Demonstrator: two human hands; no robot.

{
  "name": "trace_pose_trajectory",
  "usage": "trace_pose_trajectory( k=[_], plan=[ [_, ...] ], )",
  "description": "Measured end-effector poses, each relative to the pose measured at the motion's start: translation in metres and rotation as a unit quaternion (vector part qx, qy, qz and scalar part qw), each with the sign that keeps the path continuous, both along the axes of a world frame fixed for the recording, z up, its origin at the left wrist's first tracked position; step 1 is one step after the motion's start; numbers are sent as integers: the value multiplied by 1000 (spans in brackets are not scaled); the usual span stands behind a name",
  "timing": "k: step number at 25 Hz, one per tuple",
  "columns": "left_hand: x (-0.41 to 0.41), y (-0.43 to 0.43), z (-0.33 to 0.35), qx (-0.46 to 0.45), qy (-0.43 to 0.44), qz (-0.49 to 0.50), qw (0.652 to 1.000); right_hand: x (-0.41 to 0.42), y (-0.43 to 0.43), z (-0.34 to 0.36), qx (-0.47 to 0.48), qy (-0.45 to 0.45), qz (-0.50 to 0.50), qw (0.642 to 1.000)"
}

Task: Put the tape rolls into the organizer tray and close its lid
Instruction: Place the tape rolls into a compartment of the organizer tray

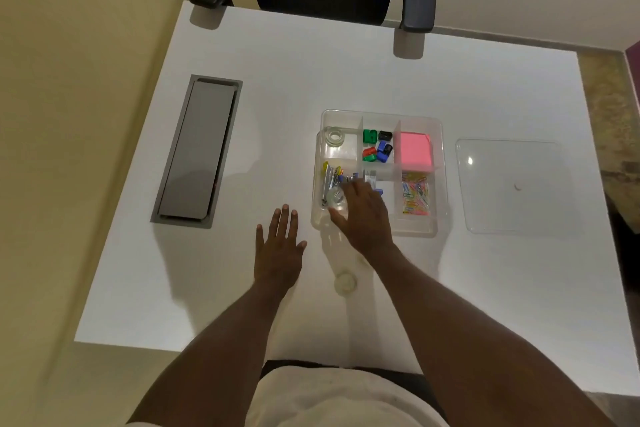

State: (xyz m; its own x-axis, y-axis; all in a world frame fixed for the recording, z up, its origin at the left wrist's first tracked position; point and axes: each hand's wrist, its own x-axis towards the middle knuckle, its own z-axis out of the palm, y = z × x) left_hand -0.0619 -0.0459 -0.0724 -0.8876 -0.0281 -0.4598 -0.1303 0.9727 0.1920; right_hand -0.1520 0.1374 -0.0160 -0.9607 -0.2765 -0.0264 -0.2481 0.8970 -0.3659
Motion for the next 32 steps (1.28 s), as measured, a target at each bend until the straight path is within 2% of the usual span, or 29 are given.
trace_pose_trajectory(
  k=[4, 8, 13, 18, 25, 32],
  plan=[
    [1, -2, -6, -3, 9, -4, 1000, -63, 0, 13, -4, 9, -17, 1000],
    [2, -4, -14, -7, 19, -2, 1000, -115, -9, 15, 4, -27, -30, 999],
    [4, -7, -24, -12, 26, -5, 1000, -161, -26, 8, 206, -15, 17, 978],
    [4, -10, -28, -3, 34, -1, 999, -177, -32, -6, 258, -30, 21, 966],
    [2, -11, -29, 3, 20, 1, 1000, -174, -31, -7, 248, -20, 19, 968],
    [-2, -5, -14, -21, -7, -5, 1000, -119, -18, 8, 193, 28, 16, 981]
  ],
)
